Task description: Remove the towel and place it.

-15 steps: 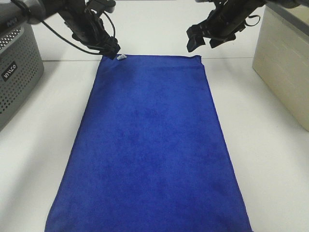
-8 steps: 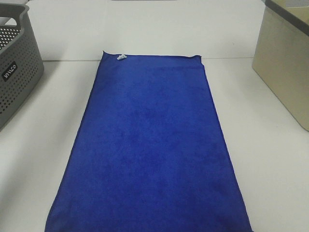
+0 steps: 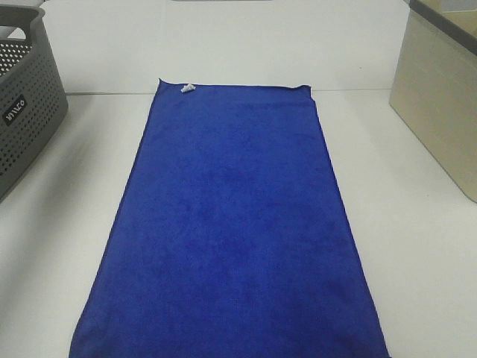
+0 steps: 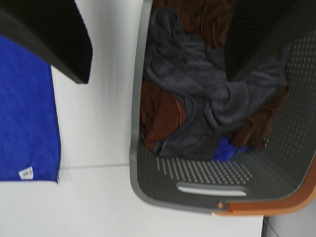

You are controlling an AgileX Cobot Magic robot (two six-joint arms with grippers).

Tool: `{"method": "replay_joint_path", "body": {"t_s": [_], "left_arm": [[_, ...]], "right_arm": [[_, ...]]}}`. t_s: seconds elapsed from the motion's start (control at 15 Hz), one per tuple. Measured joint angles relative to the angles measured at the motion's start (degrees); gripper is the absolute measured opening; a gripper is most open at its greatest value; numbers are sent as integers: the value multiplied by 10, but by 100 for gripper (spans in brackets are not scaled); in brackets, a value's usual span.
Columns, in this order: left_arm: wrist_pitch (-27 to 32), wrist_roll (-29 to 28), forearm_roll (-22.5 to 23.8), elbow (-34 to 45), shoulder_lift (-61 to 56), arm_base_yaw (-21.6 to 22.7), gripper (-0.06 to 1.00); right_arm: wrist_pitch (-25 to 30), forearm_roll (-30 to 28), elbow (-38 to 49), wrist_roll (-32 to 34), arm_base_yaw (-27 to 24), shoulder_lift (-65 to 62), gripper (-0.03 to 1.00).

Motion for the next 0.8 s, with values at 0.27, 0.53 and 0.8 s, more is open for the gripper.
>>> {"method": "replay_joint_path", "body": {"t_s": [0.27, 0.53, 0.8], "left_arm": [[-14, 9, 0, 331, -291, 0, 71], [-49, 10, 44, 587, -539, 0, 71], [-113, 10, 56, 763, -721, 0, 71]], "right_arm": [[1, 3, 263, 26, 0, -264, 80], [2, 3, 486, 60, 0, -498, 80], [2, -2, 626, 56, 0, -678, 80]]}}
